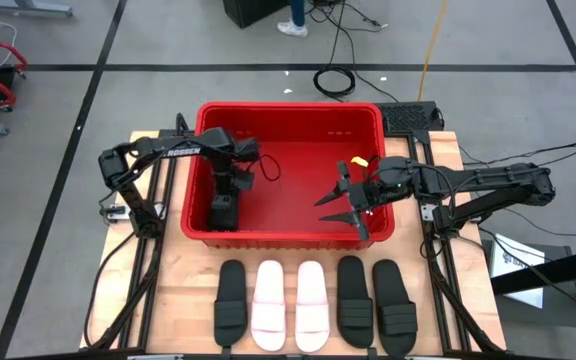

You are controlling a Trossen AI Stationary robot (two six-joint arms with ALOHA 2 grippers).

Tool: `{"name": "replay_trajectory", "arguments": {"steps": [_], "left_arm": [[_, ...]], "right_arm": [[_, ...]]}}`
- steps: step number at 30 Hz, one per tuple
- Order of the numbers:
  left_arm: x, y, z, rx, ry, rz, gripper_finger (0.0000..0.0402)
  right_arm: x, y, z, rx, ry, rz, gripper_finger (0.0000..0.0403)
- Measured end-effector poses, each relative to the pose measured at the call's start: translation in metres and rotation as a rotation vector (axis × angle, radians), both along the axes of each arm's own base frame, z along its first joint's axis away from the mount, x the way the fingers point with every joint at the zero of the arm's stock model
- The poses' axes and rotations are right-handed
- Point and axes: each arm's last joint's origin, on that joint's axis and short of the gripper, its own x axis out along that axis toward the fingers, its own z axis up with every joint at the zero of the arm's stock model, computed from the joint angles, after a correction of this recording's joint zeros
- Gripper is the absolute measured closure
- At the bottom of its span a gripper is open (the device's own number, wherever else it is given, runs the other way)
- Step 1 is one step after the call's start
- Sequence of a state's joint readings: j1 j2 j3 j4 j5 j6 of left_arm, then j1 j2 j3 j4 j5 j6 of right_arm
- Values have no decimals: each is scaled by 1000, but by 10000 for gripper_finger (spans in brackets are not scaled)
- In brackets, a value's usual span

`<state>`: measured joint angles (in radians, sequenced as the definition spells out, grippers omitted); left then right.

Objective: Pick and place slides into bin
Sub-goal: Put the left black slipper into the red bin

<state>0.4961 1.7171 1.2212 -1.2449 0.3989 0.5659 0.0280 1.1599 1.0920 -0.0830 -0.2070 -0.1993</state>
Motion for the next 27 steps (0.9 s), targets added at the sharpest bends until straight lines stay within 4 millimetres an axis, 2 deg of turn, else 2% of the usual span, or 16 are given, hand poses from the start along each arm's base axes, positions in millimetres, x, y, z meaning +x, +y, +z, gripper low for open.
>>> {"name": "replay_trajectory", "arguments": {"steps": [8,18,22,27], "left_arm": [[5,9,14,211,68,12,203],[4,12,32,281,128,6,204],[4,13,46,322,140,20,204],[-1,11,78,407,69,39,204]], "right_arm": [[0,0,0,0,3,0,250],[0,0,0,0,4,0,250],[0,0,0,0,4,0,250],[0,0,0,0,3,0,250]]}}
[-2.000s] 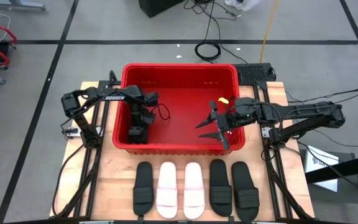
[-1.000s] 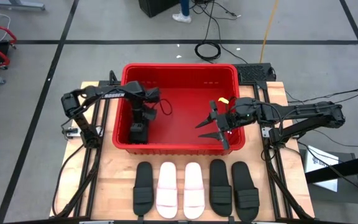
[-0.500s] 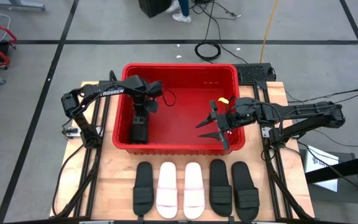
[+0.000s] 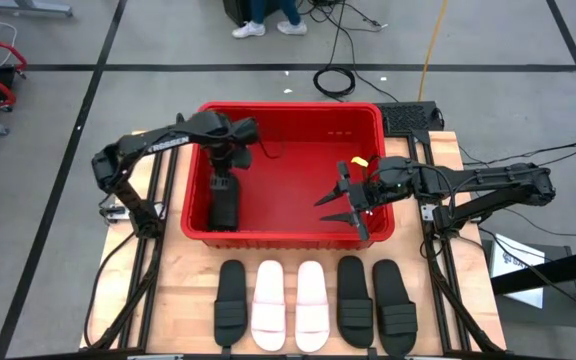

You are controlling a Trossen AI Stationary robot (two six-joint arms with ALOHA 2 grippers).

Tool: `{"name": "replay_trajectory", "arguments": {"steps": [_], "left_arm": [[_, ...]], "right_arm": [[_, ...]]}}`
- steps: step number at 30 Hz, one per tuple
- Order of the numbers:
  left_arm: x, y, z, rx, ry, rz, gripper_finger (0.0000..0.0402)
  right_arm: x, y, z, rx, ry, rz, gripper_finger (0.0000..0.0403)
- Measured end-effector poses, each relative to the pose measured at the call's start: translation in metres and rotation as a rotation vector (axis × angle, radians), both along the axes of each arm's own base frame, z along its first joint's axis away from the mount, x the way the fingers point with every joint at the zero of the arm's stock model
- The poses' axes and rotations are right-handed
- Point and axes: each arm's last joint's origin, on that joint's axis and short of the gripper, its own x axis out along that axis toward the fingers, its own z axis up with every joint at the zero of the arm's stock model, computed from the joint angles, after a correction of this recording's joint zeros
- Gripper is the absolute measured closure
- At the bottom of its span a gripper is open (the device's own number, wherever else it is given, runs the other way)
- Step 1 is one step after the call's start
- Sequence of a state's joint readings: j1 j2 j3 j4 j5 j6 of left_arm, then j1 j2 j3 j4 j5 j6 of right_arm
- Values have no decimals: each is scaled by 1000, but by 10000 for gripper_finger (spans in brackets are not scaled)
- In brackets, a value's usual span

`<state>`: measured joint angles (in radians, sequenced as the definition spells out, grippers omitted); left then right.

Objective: Pick and place slides into bin
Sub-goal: Put the left black slipper into the red bin

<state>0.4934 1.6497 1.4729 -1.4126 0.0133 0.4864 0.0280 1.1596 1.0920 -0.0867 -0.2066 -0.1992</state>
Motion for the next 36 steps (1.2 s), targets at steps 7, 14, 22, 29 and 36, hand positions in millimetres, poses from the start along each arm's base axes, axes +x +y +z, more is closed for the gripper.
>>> {"name": "replay_trajectory", "arguments": {"steps": [7,14,22,29,36], "left_arm": [[-29,-15,57,127,-193,22,204],[-65,-42,103,234,-446,56,204],[-86,-72,128,247,-634,63,204],[-84,-102,131,198,-671,-16,204],[-78,-141,132,120,-713,-170,204]], "right_arm": [[0,0,1,0,-7,0,250],[0,0,2,-3,-18,0,250],[1,0,4,-3,-47,0,250],[1,0,5,-2,-50,1,250],[1,0,5,11,-47,2,250]]}}
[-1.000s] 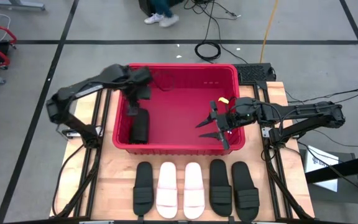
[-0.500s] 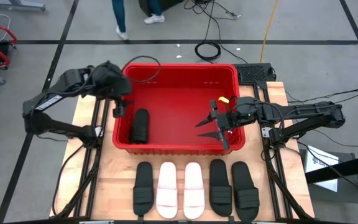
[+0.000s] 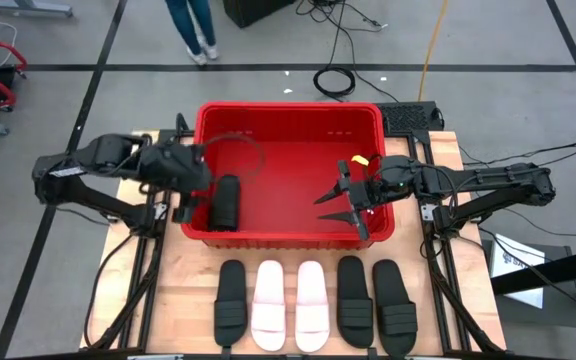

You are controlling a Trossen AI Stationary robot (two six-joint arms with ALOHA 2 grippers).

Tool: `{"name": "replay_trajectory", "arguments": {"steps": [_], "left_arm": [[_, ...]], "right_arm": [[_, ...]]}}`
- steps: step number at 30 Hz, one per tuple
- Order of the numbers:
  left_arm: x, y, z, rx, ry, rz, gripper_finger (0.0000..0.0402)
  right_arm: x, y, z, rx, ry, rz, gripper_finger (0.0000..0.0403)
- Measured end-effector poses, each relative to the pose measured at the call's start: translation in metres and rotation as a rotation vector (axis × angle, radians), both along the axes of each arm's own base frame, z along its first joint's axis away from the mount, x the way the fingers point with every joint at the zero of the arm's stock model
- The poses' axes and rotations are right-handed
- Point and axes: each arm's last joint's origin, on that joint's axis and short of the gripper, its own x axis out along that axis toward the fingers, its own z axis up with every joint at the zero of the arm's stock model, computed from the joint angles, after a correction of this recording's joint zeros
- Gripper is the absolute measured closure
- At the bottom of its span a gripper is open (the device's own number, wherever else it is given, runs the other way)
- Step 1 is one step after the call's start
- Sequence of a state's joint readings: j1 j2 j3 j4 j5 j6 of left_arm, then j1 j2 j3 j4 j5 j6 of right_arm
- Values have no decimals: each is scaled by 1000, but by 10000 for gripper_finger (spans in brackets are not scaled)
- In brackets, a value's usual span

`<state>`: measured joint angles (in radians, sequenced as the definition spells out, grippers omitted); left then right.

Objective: Pick and place slides into bin
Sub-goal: Put the left black slipper into the red bin

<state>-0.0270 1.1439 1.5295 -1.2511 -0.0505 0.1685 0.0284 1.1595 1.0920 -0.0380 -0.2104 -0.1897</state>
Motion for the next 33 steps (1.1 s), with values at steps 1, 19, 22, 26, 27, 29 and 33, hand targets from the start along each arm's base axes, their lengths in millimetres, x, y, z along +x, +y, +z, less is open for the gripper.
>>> {"name": "replay_trajectory", "arguments": {"steps": [1,19,22,26,27,29,33], "left_arm": [[2,-7,2,-5,-26,-32,204],[15,-126,-13,82,-114,-254,204],[21,-146,-25,101,-72,-279,204],[33,-169,-45,149,-11,-302,204],[35,-174,-50,160,4,-307,204],[40,-181,-59,166,31,-302,204],[48,-188,-71,142,77,-254,204]], "right_arm": [[0,0,0,7,2,-1,250],[1,24,-20,56,-139,91,250],[-1,24,-21,76,-194,91,250],[-1,24,-19,107,-211,91,250],[-1,25,-19,110,-210,91,250],[-1,26,-20,107,-204,96,250],[-2,29,-20,88,-205,110,250]]}}
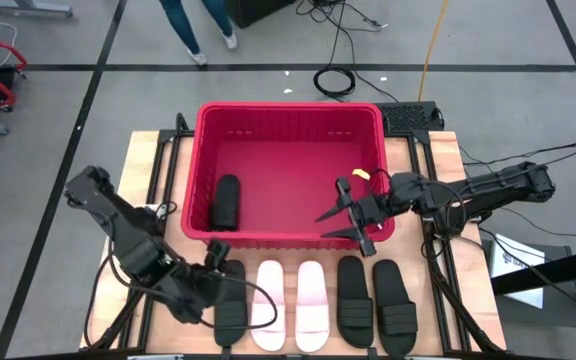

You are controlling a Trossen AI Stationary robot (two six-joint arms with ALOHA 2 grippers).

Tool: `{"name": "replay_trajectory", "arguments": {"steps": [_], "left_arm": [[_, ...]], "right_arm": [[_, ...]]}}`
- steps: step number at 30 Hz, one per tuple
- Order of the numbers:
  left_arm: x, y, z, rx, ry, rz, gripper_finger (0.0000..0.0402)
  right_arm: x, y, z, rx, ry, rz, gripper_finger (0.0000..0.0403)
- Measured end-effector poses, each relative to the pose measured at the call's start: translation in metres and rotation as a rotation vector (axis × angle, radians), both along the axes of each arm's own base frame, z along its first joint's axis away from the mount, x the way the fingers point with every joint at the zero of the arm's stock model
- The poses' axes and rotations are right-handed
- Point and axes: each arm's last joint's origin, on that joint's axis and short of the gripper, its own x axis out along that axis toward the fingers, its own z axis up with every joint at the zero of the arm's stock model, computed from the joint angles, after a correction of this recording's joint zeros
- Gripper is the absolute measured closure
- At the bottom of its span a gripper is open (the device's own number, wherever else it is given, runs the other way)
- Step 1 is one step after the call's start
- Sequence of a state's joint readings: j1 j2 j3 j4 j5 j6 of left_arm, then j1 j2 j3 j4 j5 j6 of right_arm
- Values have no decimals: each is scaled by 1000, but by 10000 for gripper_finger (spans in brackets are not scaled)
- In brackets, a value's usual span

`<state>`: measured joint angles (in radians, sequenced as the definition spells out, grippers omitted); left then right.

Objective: Pick and place slides into bin
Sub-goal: Put the left black slipper into the red bin

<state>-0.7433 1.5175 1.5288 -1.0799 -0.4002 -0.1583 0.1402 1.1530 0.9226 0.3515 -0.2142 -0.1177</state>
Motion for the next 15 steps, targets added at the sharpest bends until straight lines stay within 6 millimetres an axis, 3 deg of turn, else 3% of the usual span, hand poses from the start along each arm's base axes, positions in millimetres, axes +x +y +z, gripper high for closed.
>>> {"name": "replay_trajectory", "arguments": {"steps": [15], "left_arm": [[-1,-11,-36,-155,171,115,204]], "right_arm": [[0,3,-1,-9,10,10,250]]}}
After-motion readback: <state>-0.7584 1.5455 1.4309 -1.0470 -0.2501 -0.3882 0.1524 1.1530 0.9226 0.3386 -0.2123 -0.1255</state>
